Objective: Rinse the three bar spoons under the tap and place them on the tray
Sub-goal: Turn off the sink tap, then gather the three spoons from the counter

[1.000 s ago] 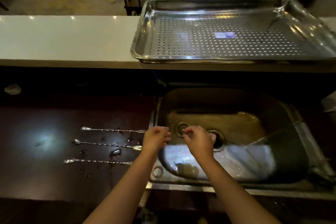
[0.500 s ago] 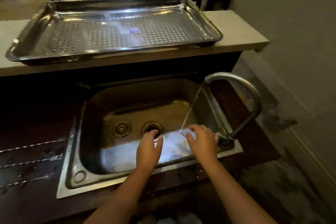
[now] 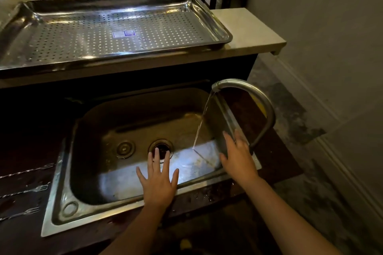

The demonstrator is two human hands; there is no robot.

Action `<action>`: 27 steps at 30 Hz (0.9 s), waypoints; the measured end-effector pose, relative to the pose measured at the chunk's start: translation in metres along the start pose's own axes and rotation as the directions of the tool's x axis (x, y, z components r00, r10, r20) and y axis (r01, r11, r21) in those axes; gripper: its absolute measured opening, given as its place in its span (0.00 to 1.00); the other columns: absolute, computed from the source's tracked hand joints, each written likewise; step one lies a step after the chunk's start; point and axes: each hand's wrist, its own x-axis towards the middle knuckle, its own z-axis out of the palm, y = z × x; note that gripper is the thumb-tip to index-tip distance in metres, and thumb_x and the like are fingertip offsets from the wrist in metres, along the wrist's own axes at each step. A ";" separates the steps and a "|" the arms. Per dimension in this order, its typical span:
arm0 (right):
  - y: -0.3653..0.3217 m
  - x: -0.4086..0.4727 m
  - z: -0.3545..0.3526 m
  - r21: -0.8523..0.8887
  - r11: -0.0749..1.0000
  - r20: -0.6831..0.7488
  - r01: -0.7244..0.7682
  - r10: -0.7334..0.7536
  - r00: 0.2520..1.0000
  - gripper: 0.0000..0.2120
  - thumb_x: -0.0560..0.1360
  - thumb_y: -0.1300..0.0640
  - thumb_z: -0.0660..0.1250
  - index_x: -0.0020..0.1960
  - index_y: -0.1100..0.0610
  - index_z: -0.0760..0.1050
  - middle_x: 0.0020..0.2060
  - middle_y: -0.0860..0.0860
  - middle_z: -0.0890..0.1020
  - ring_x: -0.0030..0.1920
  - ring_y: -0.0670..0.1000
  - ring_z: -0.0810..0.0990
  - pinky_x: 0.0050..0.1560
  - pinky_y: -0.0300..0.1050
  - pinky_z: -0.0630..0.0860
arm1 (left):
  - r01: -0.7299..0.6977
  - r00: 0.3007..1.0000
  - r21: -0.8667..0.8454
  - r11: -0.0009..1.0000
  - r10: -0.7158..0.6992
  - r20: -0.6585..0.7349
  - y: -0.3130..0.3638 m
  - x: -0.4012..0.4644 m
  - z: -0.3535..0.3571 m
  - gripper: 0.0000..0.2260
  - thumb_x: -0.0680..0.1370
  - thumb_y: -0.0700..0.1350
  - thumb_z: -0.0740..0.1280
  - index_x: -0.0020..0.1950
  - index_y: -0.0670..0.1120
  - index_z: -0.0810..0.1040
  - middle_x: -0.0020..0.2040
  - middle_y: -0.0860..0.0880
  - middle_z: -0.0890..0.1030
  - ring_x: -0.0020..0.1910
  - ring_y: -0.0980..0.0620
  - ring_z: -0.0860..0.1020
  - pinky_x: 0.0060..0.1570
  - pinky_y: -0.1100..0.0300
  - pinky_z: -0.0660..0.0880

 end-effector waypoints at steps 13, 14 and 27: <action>-0.002 0.011 0.014 -0.054 0.992 0.035 -0.115 0.117 0.993 0.35 0.73 0.50 0.66 0.74 0.54 0.52 0.74 0.62 0.47 0.73 0.63 0.55 0.66 0.55 0.66 | 0.081 0.993 -0.008 0.997 -0.080 0.091 -0.003 0.001 0.005 0.28 0.78 0.62 0.43 0.75 0.58 0.39 0.78 0.50 0.41 0.77 0.51 0.39 0.70 0.38 0.36; -0.003 0.006 0.018 -0.058 0.992 0.032 -0.113 0.115 0.993 0.35 0.73 0.49 0.66 0.74 0.53 0.52 0.74 0.61 0.45 0.73 0.63 0.54 0.67 0.55 0.66 | 0.086 0.992 -0.012 0.996 -0.085 0.098 -0.003 0.002 0.005 0.28 0.78 0.62 0.43 0.75 0.58 0.39 0.78 0.50 0.41 0.77 0.51 0.40 0.70 0.38 0.36; -0.001 -0.017 0.039 -0.102 0.993 -0.067 -0.062 0.056 0.996 0.34 0.73 0.47 0.65 0.74 0.52 0.53 0.75 0.59 0.44 0.74 0.62 0.50 0.70 0.56 0.61 | 0.117 0.985 -0.053 0.992 -0.109 0.133 -0.005 -0.002 -0.008 0.27 0.78 0.62 0.46 0.76 0.58 0.46 0.78 0.49 0.51 0.77 0.50 0.47 0.71 0.38 0.40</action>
